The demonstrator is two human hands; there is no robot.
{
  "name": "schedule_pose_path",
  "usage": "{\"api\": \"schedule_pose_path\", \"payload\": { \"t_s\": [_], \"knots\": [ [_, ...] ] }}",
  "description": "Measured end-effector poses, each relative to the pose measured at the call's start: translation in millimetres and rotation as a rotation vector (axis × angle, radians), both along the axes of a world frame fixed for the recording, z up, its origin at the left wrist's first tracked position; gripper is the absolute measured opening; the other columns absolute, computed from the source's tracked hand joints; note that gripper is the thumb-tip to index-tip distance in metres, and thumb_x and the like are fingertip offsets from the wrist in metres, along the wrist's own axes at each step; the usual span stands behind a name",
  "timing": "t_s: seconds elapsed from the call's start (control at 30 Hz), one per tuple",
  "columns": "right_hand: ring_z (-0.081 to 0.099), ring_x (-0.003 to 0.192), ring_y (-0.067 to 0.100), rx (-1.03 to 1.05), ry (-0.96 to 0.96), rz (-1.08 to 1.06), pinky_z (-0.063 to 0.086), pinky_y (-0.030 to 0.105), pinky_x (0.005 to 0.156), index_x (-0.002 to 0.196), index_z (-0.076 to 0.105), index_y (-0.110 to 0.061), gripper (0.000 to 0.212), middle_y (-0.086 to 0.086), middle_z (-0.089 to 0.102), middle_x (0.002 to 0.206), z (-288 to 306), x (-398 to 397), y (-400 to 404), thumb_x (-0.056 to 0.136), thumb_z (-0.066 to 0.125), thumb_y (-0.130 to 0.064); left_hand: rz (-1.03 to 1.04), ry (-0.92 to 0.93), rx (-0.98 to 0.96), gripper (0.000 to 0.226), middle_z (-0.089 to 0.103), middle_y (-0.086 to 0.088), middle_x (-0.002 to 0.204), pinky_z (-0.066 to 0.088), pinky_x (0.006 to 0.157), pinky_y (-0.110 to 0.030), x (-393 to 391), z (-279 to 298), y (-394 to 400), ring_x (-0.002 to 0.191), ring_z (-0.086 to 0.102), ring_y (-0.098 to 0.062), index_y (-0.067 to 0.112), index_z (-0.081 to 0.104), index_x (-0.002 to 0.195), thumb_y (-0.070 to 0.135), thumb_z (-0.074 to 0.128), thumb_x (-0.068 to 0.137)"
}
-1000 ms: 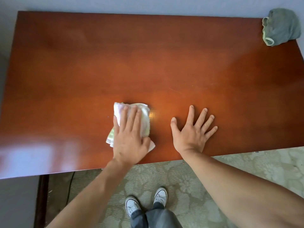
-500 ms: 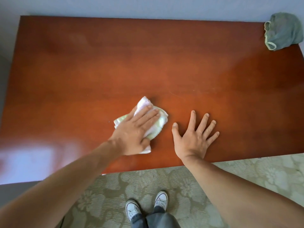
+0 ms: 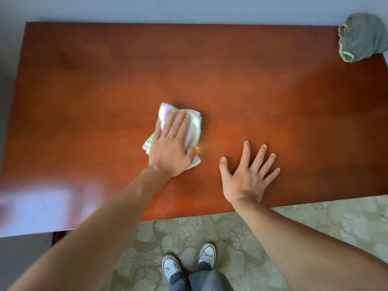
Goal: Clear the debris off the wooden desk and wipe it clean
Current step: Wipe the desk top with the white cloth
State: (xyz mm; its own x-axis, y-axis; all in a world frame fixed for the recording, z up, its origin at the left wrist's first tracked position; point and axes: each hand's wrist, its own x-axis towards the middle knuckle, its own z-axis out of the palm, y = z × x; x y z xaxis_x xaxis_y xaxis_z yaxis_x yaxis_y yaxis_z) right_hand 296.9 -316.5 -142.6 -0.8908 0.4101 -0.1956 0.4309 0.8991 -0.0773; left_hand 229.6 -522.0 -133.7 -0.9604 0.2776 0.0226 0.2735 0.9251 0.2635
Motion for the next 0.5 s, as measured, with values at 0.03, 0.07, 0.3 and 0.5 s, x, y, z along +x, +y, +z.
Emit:
{"api": "schedule_pose_path", "payload": {
  "t_s": [0.03, 0.07, 0.3, 0.5],
  "knots": [
    [-0.006, 0.158, 0.044, 0.000, 0.003, -0.001, -0.002, 0.068, 0.123, 0.165, 0.012, -0.034, 0.087, 0.015, 0.001, 0.174, -1, 0, 0, 0.090, 0.020, -0.078, 0.095, -0.012, -0.005, 0.084, 0.033, -0.014, 0.165, 0.016, 0.123, -0.063, 2, 2, 12, 0.158, 0.017, -0.035, 0.000, 0.038, 0.156, 0.041, 0.041, 0.082],
    [-0.006, 0.158, 0.044, -0.001, 0.006, 0.000, -0.002, 0.068, 0.123, 0.165, 0.012, -0.034, 0.087, 0.015, 0.001, 0.174, -1, 0, -1, 0.090, 0.021, -0.078, 0.119, -0.013, -0.025, 0.085, 0.032, -0.014, 0.166, 0.012, 0.124, -0.063, 5, 3, 21, 0.158, 0.015, -0.036, 0.000, 0.037, 0.156, 0.044, 0.041, 0.083],
    [-0.006, 0.158, 0.044, -0.007, 0.004, 0.013, -0.002, 0.069, 0.123, 0.165, 0.011, -0.035, 0.087, 0.015, 0.000, 0.174, -2, 1, 2, 0.090, 0.020, -0.079, -0.157, 0.052, -0.197, 0.080, 0.034, -0.010, 0.166, 0.019, 0.124, -0.058, -21, 4, -22, 0.157, 0.021, -0.031, 0.006, 0.035, 0.158, 0.048, 0.036, 0.090],
    [-0.004, 0.158, 0.044, -0.001, 0.025, 0.010, -0.001, 0.069, 0.123, 0.165, 0.015, -0.034, 0.087, 0.016, 0.003, 0.174, -3, 2, 1, 0.091, 0.022, -0.078, -0.048, 0.103, -0.073, 0.074, 0.038, -0.014, 0.163, 0.014, 0.125, -0.062, -23, -5, 1, 0.157, 0.019, -0.037, 0.000, 0.041, 0.153, 0.040, 0.041, 0.091]
  ]
}}
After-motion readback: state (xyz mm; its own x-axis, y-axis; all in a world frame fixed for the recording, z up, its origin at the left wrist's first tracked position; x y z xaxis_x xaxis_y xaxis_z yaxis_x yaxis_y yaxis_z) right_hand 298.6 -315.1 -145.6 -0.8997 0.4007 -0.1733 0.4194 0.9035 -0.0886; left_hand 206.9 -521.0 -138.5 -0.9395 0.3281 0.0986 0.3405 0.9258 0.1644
